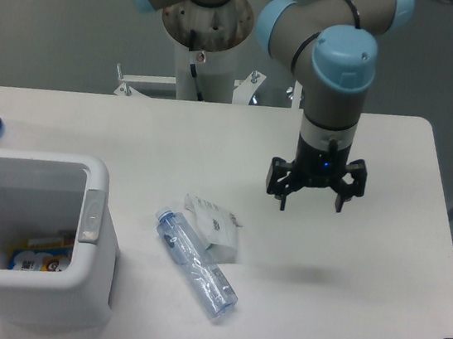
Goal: Place the trash in the trash can
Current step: 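Move the open gripper over the crumpled white paper and lower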
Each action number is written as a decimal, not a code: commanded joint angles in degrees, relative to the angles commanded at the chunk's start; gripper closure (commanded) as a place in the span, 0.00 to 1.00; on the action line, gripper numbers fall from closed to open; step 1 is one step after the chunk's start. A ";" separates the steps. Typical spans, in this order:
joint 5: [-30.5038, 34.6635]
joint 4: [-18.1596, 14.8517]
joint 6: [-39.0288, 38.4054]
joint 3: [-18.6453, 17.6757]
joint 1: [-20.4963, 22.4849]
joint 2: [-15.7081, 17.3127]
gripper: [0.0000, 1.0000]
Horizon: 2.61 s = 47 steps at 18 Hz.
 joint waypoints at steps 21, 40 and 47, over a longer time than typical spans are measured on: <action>1.03 4.22 -8.00 -1.52 -10.65 -7.66 0.00; 8.59 3.96 -7.21 -0.65 -10.74 -7.49 1.00; 7.71 3.69 -4.13 1.29 -8.19 -4.15 1.00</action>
